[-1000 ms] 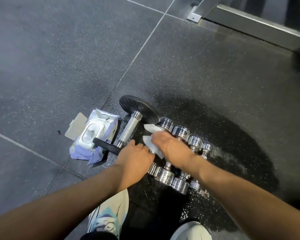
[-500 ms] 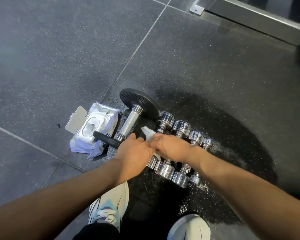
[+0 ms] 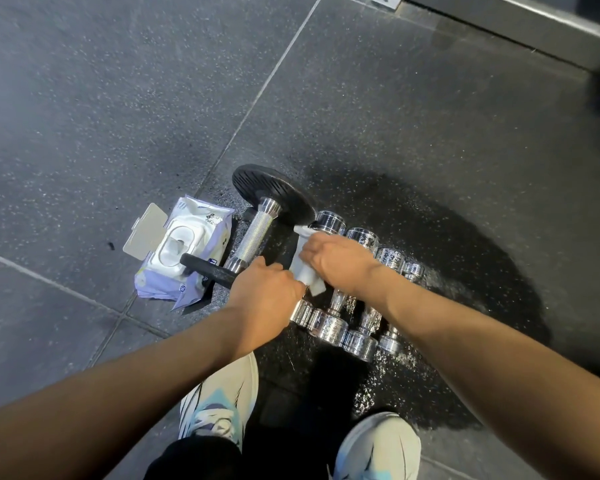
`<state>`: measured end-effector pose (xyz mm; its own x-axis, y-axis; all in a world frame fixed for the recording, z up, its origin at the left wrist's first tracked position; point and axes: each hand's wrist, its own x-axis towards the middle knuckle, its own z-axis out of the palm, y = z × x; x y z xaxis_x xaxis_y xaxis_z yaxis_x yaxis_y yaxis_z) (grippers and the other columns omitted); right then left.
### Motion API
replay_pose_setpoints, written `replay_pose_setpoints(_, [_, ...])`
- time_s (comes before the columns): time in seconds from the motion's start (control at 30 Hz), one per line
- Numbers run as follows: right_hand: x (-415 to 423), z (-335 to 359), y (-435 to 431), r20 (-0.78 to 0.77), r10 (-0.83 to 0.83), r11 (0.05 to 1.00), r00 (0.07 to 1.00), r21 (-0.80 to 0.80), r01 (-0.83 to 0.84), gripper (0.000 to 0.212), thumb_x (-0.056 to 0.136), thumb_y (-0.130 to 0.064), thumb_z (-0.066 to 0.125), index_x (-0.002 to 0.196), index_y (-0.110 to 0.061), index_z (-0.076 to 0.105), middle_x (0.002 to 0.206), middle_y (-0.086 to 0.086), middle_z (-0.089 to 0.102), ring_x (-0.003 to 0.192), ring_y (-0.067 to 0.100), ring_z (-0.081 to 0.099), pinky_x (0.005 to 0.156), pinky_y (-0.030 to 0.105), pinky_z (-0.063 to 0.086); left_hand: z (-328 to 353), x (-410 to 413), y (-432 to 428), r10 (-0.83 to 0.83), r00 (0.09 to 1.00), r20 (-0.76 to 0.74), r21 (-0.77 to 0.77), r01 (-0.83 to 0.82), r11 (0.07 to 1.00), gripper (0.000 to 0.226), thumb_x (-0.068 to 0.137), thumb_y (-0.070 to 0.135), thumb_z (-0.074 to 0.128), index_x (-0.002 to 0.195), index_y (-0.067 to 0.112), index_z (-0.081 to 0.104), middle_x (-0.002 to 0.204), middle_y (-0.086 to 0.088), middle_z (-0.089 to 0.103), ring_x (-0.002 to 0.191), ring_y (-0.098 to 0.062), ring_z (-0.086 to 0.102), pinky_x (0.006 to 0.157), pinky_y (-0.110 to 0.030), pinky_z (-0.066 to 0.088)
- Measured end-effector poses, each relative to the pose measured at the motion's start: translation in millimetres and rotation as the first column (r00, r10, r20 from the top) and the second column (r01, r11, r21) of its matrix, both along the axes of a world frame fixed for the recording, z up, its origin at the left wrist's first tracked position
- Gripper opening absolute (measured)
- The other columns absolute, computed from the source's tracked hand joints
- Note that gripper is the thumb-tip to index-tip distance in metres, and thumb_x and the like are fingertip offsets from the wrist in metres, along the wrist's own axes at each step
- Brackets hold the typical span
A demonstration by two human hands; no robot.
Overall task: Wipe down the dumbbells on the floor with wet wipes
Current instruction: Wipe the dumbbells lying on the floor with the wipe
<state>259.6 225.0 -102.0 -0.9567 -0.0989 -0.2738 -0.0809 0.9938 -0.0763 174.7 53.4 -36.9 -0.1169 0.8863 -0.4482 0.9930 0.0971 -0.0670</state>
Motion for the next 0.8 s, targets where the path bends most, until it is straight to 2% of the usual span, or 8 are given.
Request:
replay_pose_setpoints(0.07, [3,2,-5,0.025,-0.036,0.998,0.999,0.045,0.035,0.058,0.095,-0.015,0.065,0.149,-0.012,0.046,0.147,0.005,0.052,0.14,0.022,0.04,0.116,0.037,0.037,-2,-1,0,0.0,1.0,-0.011,0.0,0.0,1.0,0.029,0.09,0.029,0.068,0.117,0.023,0.061,0.102,0.002,0.067,0.099,-0.02,0.06,0.089,-0.038,0.039])
replay_pose_setpoints(0.2, [29,-10,-28,-0.003,0.098,0.989,0.995,-0.113,-0.098,0.04,0.088,-0.008,0.074,0.127,-0.008,0.066,0.122,0.006,0.065,0.119,0.021,0.052,0.105,0.035,0.05,-7,0,0,-0.002,0.999,-0.04,-0.009,0.002,1.0,0.033,0.091,0.03,0.067,0.122,0.022,0.06,0.104,0.002,0.067,0.099,-0.02,0.06,0.087,-0.037,0.037])
replay_pose_setpoints(0.3, [16,-5,-8,-0.003,0.067,0.993,0.998,-0.092,-0.067,0.055,0.09,-0.007,0.071,0.142,-0.013,0.056,0.14,0.002,0.059,0.13,0.021,0.051,0.11,0.037,0.046,-7,1,0,-0.007,0.999,-0.037,0.0,0.007,1.0,0.03,0.092,0.031,0.066,0.119,0.022,0.061,0.106,0.002,0.067,0.099,-0.02,0.06,0.089,-0.038,0.038])
replay_pose_setpoints(0.43, [9,8,-7,0.081,-0.118,0.993,0.99,0.012,0.117,0.072,0.099,-0.001,0.051,0.162,-0.012,0.018,0.17,0.004,0.014,0.157,0.022,0.01,0.128,0.039,0.015,-4,0,1,-0.007,1.0,-0.026,0.004,0.008,1.0,0.029,0.091,0.032,0.066,0.118,0.023,0.061,0.106,0.002,0.068,0.1,-0.02,0.06,0.09,-0.039,0.039])
replay_pose_setpoints(0.5, [24,-1,-25,0.001,-0.136,0.991,0.991,-0.017,0.136,0.075,0.095,0.005,0.053,0.161,-0.012,0.021,0.169,0.005,0.017,0.157,0.02,0.012,0.127,0.034,0.016,-5,1,1,-0.014,0.999,-0.044,-0.01,0.013,1.0,0.03,0.091,0.032,0.066,0.119,0.023,0.06,0.106,0.001,0.068,0.1,-0.021,0.061,0.091,-0.04,0.039])
replay_pose_setpoints(0.63, [49,-11,-40,-0.068,-0.258,0.91,0.964,-0.351,0.219,0.053,0.095,-0.007,0.05,0.147,-0.013,0.053,0.156,0.002,0.048,0.147,0.016,0.039,0.118,0.031,0.035,-5,0,2,-0.011,0.999,-0.048,-0.023,0.01,1.0,0.029,0.091,0.031,0.068,0.119,0.023,0.062,0.107,0.003,0.068,0.101,-0.019,0.061,0.087,-0.037,0.038])
replay_pose_setpoints(0.7, [54,-1,-45,-0.118,-0.29,0.917,0.95,-0.319,0.24,0.043,0.099,-0.016,0.048,0.14,-0.016,0.06,0.145,0.0,0.06,0.139,0.015,0.051,0.11,0.031,0.044,-3,1,2,-0.007,0.999,-0.045,-0.019,0.006,1.0,0.029,0.091,0.031,0.069,0.118,0.023,0.061,0.106,0.002,0.068,0.1,-0.019,0.061,0.085,-0.037,0.036])
replay_pose_setpoints(0.8, [52,15,-53,-0.152,-0.481,0.858,0.864,-0.283,0.428,0.013,0.097,-0.007,0.062,0.108,-0.014,0.061,0.088,-0.002,0.067,0.081,0.017,0.07,0.066,0.025,0.061,-2,1,2,0.001,0.999,-0.038,-0.016,-0.002,1.0,0.027,0.09,0.031,0.069,0.115,0.023,0.062,0.107,0.001,0.068,0.101,-0.02,0.061,0.087,-0.038,0.038])
